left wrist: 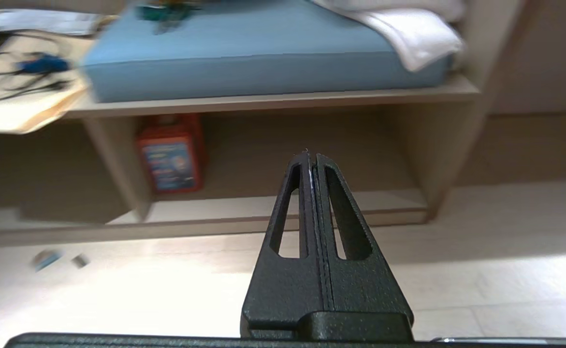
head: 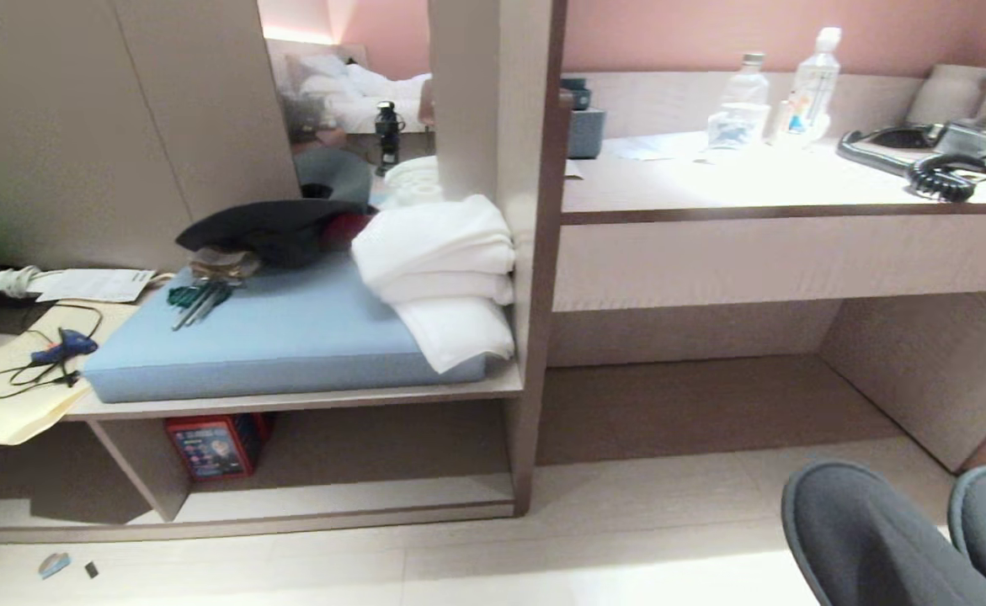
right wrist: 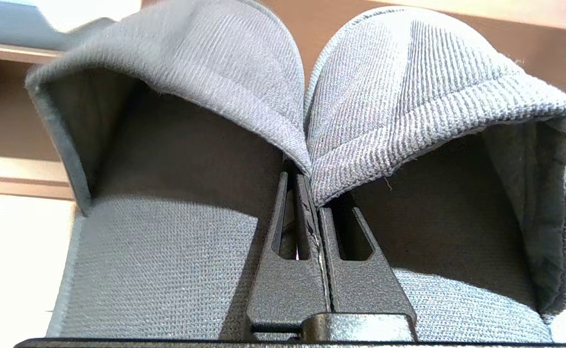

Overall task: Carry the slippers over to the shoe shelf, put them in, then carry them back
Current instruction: Place the slippers on the floor

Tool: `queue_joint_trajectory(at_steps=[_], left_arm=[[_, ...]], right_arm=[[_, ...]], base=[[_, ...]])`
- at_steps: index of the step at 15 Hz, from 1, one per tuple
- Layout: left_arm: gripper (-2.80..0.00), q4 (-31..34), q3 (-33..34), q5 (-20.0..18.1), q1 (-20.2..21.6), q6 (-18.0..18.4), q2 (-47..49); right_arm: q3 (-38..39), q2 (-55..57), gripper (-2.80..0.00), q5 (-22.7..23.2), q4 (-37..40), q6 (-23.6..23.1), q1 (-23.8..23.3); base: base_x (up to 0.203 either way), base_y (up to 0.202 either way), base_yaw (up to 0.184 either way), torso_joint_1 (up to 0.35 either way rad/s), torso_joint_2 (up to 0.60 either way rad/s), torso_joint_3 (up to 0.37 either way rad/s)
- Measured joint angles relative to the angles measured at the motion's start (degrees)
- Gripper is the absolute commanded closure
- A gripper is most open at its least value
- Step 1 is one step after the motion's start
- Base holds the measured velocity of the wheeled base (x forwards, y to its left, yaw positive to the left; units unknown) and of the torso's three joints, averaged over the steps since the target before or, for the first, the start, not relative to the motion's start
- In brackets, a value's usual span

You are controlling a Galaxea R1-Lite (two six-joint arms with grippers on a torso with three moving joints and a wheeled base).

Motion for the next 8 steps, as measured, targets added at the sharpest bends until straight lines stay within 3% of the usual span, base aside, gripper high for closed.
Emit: queue_joint_trajectory(at_steps=[5,8], left_arm=[[0.0,-0.05,0.0,0.0,-0.06,0.0,0.0],[0.0,-0.05,0.0,0.0,-0.03,0.01,0.0]], right_arm=[[0.0,0.0,0.0,-0.03,-0.02,0.08,-0.08],[0.0,0.0,0.0,-0.04,0.0,0.09,-0.08]], base=[[-0.001,0.007,-0.165,0.001,0.0,0.003],[0.0,0.002,-0.033,0.001,0.0,0.001]])
